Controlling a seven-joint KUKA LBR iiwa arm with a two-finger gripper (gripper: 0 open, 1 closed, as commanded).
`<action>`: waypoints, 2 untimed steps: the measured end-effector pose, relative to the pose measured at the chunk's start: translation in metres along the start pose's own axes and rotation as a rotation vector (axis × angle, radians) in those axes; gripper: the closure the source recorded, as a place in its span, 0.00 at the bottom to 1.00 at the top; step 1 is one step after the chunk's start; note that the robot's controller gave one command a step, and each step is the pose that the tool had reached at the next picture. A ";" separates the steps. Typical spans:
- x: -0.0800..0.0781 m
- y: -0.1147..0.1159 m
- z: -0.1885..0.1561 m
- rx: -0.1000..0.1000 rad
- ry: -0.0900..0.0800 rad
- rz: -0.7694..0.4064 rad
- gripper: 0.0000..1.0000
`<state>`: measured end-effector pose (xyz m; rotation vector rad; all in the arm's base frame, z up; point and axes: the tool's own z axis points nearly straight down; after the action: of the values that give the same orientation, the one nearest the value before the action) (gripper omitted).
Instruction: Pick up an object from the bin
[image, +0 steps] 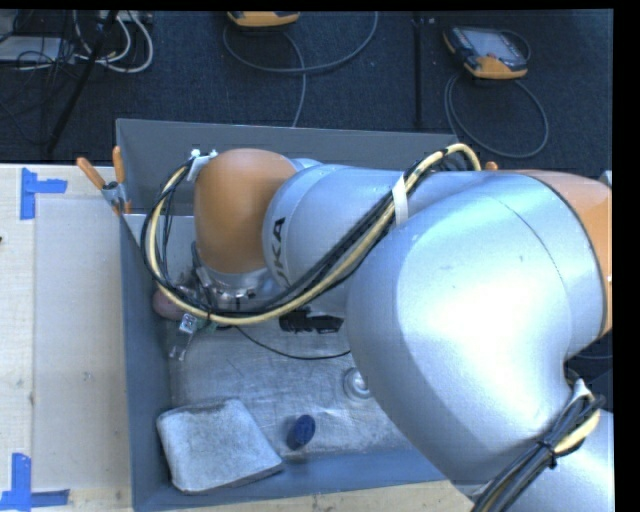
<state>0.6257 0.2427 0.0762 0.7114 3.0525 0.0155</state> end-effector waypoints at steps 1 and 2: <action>-0.001 0.002 -0.002 0.006 0.004 -0.003 0.00; -0.004 0.001 -0.004 0.005 -0.006 -0.004 1.00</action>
Offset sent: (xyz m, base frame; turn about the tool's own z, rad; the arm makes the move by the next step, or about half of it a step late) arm 0.0000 0.0000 0.0000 0.0000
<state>0.6294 0.2421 0.0805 0.7048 3.0498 0.0052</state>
